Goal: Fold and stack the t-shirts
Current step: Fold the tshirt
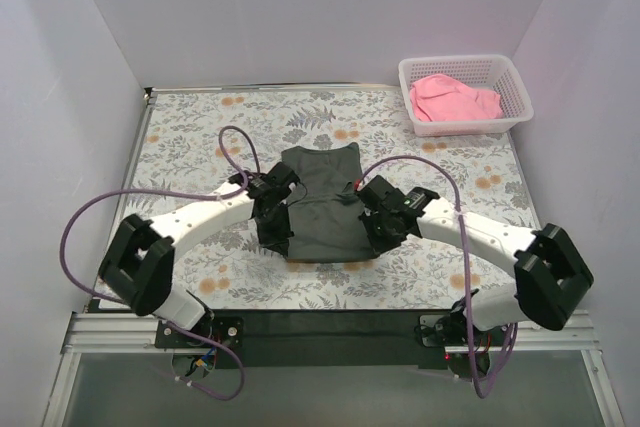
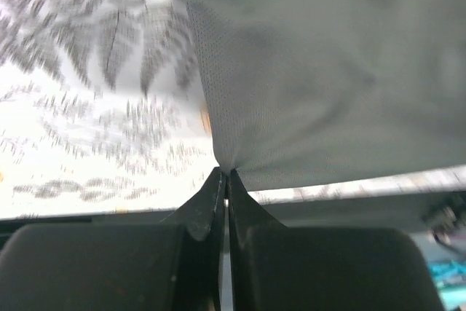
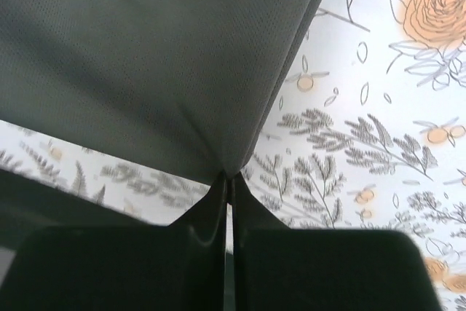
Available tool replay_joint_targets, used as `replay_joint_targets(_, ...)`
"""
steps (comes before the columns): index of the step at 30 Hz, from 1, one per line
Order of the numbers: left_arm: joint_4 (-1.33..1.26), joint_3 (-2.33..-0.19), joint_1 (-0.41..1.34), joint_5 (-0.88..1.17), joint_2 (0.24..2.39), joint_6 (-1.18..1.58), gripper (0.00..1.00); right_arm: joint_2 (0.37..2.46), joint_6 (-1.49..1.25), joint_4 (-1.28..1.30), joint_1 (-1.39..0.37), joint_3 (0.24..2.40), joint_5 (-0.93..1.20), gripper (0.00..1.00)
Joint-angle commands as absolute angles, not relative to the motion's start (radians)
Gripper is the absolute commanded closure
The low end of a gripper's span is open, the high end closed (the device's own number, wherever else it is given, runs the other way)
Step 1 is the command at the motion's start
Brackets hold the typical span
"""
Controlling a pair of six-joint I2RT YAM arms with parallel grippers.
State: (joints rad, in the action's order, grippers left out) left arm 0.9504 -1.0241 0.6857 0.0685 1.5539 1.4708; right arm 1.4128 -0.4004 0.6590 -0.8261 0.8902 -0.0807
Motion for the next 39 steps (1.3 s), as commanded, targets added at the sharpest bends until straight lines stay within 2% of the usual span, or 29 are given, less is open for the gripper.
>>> replay_joint_targets(1,1.078,-1.040,0.690,0.132,1.369,1.427,1.00,1.309,-0.315,0.871,-0.831,0.940,-0.025,0.99)
replay_joint_targets(13,1.169,-0.894,0.709,0.440,1.062,1.477,1.00,1.169,-0.296,1.183,-0.839,1.066,0.207,0.99)
replay_joint_targets(17,1.180,-0.963,0.707,0.388,1.065,1.511,1.00,1.198,-0.287,1.248,-0.839,1.182,0.183,0.99)
replay_joint_targets(23,1.126,-1.109,0.701,0.163,1.184,1.551,1.00,1.334,-0.258,1.259,-0.822,1.363,0.091,0.99)
replay_joint_targets(39,0.827,-1.002,0.538,0.182,1.233,1.552,1.00,1.546,-0.111,1.226,-0.667,1.580,0.113,0.99)
